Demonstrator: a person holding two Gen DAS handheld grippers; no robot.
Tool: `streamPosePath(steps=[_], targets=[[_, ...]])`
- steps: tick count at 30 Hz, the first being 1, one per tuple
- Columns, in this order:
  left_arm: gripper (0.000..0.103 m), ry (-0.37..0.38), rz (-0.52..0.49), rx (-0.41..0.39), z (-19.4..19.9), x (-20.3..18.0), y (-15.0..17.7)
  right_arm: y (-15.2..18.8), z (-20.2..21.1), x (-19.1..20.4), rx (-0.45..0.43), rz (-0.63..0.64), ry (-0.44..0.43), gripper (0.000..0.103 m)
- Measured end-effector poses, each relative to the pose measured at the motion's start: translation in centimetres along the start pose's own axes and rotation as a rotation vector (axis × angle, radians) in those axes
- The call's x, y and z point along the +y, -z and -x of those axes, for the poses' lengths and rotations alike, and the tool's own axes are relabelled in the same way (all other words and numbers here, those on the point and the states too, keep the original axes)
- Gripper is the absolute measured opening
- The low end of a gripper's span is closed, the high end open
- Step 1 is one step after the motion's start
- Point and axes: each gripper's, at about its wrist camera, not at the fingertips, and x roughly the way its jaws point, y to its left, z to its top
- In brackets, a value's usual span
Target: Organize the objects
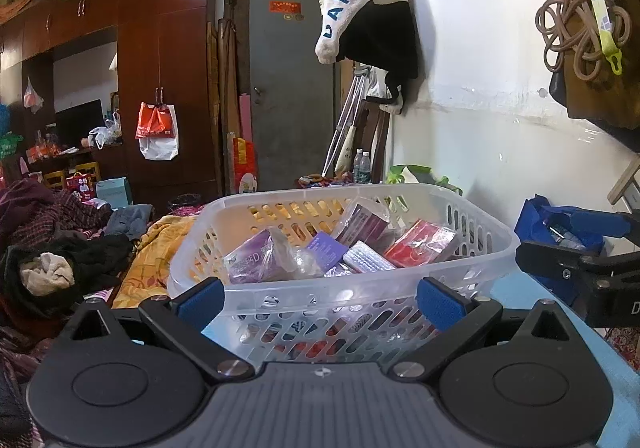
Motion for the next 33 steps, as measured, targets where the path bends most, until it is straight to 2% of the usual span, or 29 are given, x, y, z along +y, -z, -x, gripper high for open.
streamPosePath(steps=[33], targets=[[0.103, 0.001, -0.014, 0.008, -0.46, -0.83, -0.1, 0.37, -0.52, -0.22, 0.017, 0.009, 0.008, 0.103]])
